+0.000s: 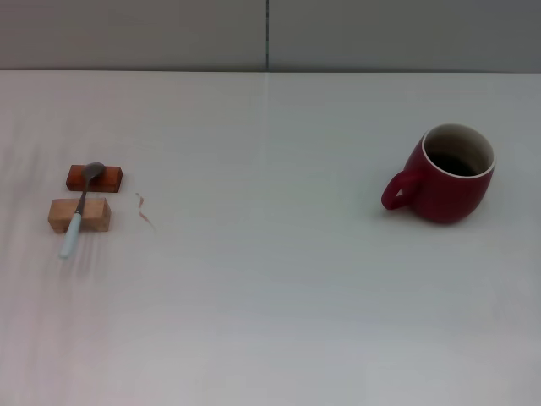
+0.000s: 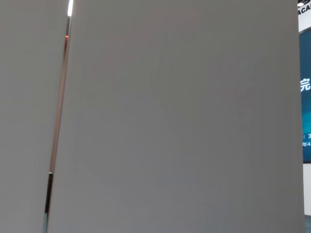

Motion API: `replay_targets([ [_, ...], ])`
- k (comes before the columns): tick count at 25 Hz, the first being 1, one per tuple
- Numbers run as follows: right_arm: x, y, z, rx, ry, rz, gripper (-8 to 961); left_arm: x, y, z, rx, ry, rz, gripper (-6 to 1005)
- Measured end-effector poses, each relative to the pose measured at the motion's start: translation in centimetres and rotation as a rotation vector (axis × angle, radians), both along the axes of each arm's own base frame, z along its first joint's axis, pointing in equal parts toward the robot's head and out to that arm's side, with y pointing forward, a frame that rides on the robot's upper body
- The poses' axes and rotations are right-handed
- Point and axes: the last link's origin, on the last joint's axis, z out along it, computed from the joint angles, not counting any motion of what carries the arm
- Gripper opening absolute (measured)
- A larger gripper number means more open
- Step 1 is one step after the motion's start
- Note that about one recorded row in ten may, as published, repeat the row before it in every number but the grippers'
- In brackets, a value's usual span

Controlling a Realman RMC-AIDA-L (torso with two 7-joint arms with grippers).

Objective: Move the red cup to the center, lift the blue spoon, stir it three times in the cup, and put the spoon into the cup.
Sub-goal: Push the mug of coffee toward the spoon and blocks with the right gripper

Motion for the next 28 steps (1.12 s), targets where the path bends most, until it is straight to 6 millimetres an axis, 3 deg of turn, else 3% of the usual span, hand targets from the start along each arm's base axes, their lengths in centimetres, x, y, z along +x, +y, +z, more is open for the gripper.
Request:
replay_targets([
  [21,-0.08,0.47,-0.25,-0.018,0.005,-0.009,726,0.05,0.19,0.33,0.006,0.008,-0.003,835],
  [26,0.19,0.22,-0.24,-0.02,0.001,-0.019,702,0.07,0.21,0.32,0.006,0.008,-0.003,833],
  [28,0.32,0.12,-0.18,-0.02,-0.002,-0.024,627,0.09,0.22,0.31,0.006,0.008,-0.004,833],
])
